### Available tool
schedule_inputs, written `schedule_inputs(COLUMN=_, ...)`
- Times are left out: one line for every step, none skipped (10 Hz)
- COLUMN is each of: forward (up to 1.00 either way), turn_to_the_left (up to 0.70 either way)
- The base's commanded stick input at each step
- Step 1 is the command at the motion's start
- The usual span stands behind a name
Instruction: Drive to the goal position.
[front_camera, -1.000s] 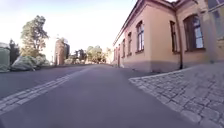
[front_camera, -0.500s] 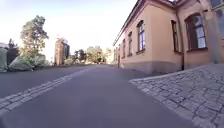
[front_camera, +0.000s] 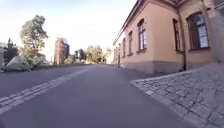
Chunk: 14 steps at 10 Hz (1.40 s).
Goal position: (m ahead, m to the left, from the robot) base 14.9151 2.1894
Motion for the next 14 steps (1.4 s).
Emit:
schedule_inputs(forward=0.5, turn_to_the_left=0.0)
schedule_inputs(forward=0.5, turn_to_the_left=0.0)
schedule_inputs(forward=0.5, turn_to_the_left=0.0)
schedule_inputs(forward=0.5, turn_to_the_left=0.0)
schedule_inputs(forward=0.5, turn_to_the_left=0.0)
schedule_inputs(forward=0.5, turn_to_the_left=0.0)
schedule_inputs(forward=0.5, turn_to_the_left=0.0)
schedule_inputs(forward=0.5, turn_to_the_left=0.0)
schedule_inputs(forward=0.5, turn_to_the_left=0.0)
schedule_inputs(forward=0.5, turn_to_the_left=0.0)
schedule_inputs(forward=0.5, turn_to_the_left=0.0)
schedule_inputs(forward=0.5, turn_to_the_left=0.0)
schedule_inputs(forward=0.5, turn_to_the_left=0.0)
schedule_inputs(forward=0.5, turn_to_the_left=0.0)
